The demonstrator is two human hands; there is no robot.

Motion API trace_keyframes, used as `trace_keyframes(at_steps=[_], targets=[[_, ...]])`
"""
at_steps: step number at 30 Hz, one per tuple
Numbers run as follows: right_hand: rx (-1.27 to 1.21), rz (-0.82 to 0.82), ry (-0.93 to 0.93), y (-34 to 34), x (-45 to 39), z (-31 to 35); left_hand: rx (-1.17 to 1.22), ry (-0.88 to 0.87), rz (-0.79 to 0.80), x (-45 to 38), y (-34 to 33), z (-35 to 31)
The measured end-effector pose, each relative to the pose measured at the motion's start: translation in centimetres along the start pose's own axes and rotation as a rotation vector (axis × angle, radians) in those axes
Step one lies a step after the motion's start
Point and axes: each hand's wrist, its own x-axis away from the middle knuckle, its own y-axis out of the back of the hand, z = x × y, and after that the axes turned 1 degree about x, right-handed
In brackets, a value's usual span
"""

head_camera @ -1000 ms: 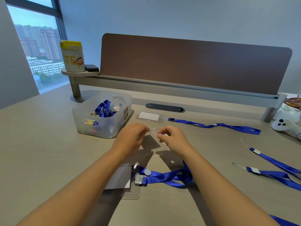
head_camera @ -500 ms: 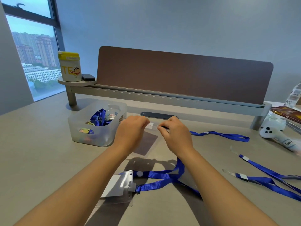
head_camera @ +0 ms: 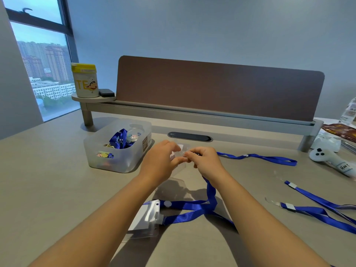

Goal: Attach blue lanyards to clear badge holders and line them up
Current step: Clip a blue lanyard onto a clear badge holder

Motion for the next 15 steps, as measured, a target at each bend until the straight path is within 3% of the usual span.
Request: trace_keyframes(at_steps=[8,15], targets=[[0.07,0.027,0.096,-0.8,-0.1,-1.0,0.054,0.029,0.011,0.0,-0.3,0.8],[0.25,-0.061,0.221,-1.3,-0.1,-1.1,0.135,0.004,0.029,-0.1,-0.1,1.2]])
